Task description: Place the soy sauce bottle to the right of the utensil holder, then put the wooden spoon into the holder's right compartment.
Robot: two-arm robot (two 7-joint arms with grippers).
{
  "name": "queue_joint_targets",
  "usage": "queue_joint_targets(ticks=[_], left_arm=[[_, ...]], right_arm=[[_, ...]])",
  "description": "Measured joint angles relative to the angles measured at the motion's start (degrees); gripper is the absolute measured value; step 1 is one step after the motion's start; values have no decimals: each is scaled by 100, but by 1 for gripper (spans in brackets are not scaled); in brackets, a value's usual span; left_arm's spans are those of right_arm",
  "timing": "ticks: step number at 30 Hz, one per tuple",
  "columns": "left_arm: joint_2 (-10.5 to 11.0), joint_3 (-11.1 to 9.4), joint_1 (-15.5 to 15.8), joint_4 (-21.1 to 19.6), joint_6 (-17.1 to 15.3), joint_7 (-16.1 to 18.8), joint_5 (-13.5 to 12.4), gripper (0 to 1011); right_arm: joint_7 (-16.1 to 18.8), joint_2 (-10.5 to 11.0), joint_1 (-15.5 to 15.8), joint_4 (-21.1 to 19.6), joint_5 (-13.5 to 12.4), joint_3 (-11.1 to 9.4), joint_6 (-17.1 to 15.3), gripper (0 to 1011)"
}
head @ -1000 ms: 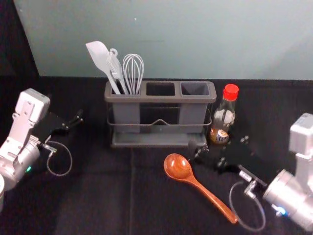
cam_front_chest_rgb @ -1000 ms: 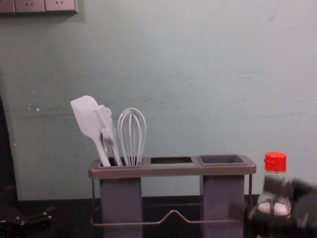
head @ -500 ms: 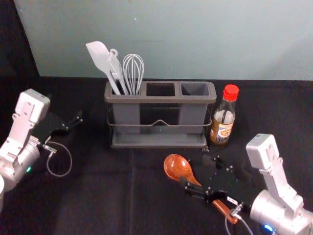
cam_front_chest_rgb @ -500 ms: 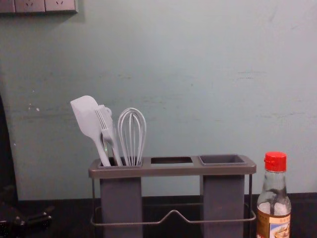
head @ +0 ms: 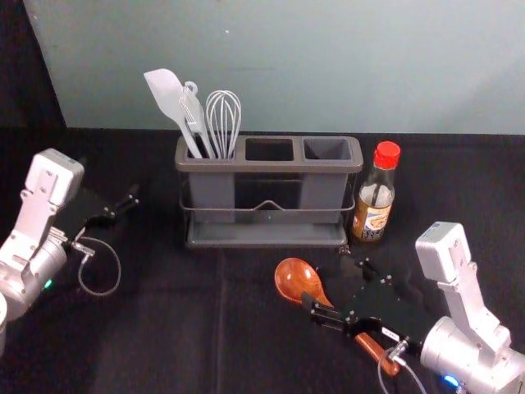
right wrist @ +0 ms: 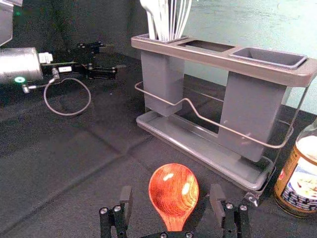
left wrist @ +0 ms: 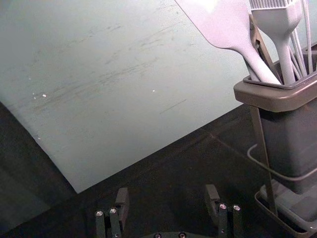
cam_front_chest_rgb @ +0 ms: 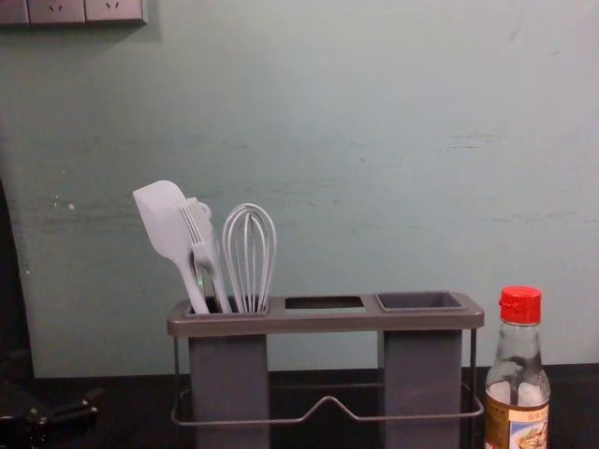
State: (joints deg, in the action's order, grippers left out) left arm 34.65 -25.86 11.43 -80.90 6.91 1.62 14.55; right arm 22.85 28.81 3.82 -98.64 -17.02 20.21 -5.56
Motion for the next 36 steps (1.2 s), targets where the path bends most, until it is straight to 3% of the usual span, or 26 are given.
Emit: queue_joint_targets(ticks=[6, 9, 18, 22, 28, 31, 36], left_arm=[[0, 0, 0, 0, 0, 0, 0, 1005], [0, 0, 0, 0, 0, 0, 0, 1005], [0, 0, 0, 0, 0, 0, 0, 1005], [0, 0, 0, 0, 0, 0, 0, 1005], [0, 0, 0, 0, 0, 0, 0, 1005], [0, 0, 0, 0, 0, 0, 0, 1005], [0, 0, 0, 0, 0, 0, 0, 1005]], right_arm=[[23, -2, -14, 32, -2, 11, -7, 1000], [18, 13, -54, 42, 48, 65, -203, 1000], [-121, 246, -315, -329, 489, 330, -1792, 1000], [-107, 304, -471, -523, 619, 396, -2344, 1000], [-26, 269, -776, -627, 829, 549, -2985, 1000], [42, 153, -1037, -552, 951, 659, -3261, 1000], [171, -67, -1355, -273, 1006, 743, -3442, 1000]])
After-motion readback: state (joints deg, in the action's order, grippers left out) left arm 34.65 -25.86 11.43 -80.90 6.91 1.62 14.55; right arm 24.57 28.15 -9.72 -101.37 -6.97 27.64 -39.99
